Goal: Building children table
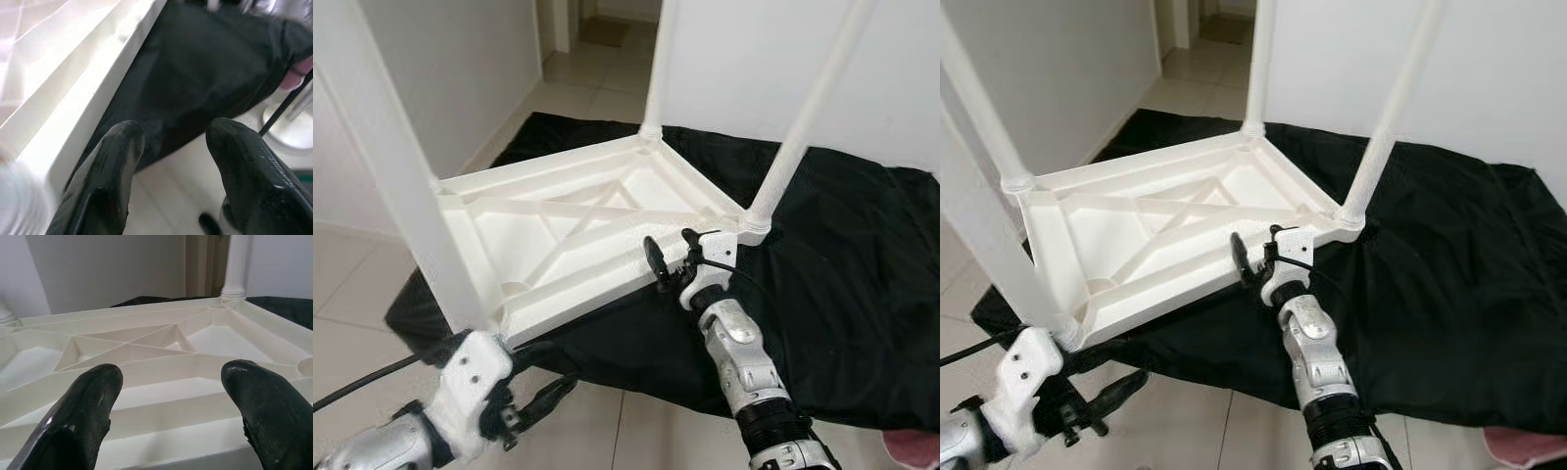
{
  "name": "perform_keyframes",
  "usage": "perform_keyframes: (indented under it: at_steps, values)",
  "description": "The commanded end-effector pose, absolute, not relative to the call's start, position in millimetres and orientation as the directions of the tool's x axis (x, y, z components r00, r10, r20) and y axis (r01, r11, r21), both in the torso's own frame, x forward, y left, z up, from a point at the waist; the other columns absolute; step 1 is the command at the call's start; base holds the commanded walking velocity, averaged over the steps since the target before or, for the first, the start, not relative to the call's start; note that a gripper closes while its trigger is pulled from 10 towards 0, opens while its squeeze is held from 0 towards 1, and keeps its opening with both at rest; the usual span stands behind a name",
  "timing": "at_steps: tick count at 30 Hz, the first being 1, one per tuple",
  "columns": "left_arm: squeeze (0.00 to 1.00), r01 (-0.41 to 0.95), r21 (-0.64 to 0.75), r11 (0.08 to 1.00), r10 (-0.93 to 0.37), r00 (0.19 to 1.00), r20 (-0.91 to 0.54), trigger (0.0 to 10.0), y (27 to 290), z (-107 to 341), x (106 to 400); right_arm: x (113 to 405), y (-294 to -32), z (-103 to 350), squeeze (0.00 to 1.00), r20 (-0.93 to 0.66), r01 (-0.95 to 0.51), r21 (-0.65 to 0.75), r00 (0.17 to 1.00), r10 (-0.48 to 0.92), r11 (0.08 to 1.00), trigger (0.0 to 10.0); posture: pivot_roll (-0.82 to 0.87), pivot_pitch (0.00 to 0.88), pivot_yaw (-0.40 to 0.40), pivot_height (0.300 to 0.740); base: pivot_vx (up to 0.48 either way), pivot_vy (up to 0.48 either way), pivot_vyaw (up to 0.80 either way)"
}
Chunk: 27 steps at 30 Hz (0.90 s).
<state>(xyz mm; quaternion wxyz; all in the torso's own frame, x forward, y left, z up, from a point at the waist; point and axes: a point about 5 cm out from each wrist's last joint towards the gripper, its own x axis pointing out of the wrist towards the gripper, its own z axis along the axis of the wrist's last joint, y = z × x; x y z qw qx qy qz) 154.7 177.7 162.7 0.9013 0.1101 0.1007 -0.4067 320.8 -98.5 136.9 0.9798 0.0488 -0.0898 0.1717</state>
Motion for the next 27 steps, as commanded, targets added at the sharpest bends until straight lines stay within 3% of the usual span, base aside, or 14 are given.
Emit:
perform_keyframes:
  at_steps: [1, 9, 12, 16, 19, 27]
  values:
    - [0.0, 0.815, 0.09, 0.572, -0.75, 0.564, -0.346, 10.0, 191.4, 165.6, 145.1, 322.8, -97.9, 134.8, 0.0, 0.191, -0.346, 0.067, 0.925, 0.328, 0.936, 10.0, 0.21, 0.017, -0.066, 0.74, 0.0, 0.0, 0.0]
    - [0.0, 0.747, 0.136, 0.65, -0.637, 0.634, -0.44, 10.0, 233.2, 170.9, 142.2, 326.1, -95.5, 132.2, 0.0, 0.193, -0.356, 0.063, 0.921, 0.338, 0.933, 10.0, 0.23, 0.024, -0.069, 0.74, 0.0, 0.0, 0.0]
    - [0.0, 0.661, 0.206, 0.722, -0.532, 0.72, -0.446, 10.0, 263.4, 176.0, 151.2, 327.1, -97.5, 131.1, 0.0, 0.195, -0.337, 0.063, 0.927, 0.32, 0.939, 10.0, 0.22, 0.022, -0.059, 0.74, 0.0, 0.0, 0.0]
    - [0.0, 0.617, 0.231, 0.752, -0.487, 0.757, -0.436, 10.0, 276.6, 179.6, 156.5, 326.9, -99.6, 128.9, 0.0, 0.191, -0.321, 0.057, 0.933, 0.305, 0.945, 10.0, 0.22, 0.022, -0.059, 0.74, 0.0, 0.0, 0.0]
    - [0.0, 0.473, 0.329, 0.817, -0.365, 0.867, -0.341, 10.0, 299.5, 188.0, 178.8, 327.5, -108.0, 121.3, 0.0, 0.156, -0.244, 0.023, 0.959, 0.238, 0.969, 10.0, 0.2, 0.021, -0.047, 0.74, 0.0, 0.0, 0.0]
    - [0.0, 0.284, 0.4, 0.872, -0.247, 0.958, -0.143, 10.0, 311.9, 199.5, 219.1, 325.6, -114.8, 118.8, 0.0, 0.155, -0.193, 0.024, 0.97, 0.187, 0.981, 10.0, 0.14, 0.035, -0.024, 0.74, 0.0, 0.0, 0.0]
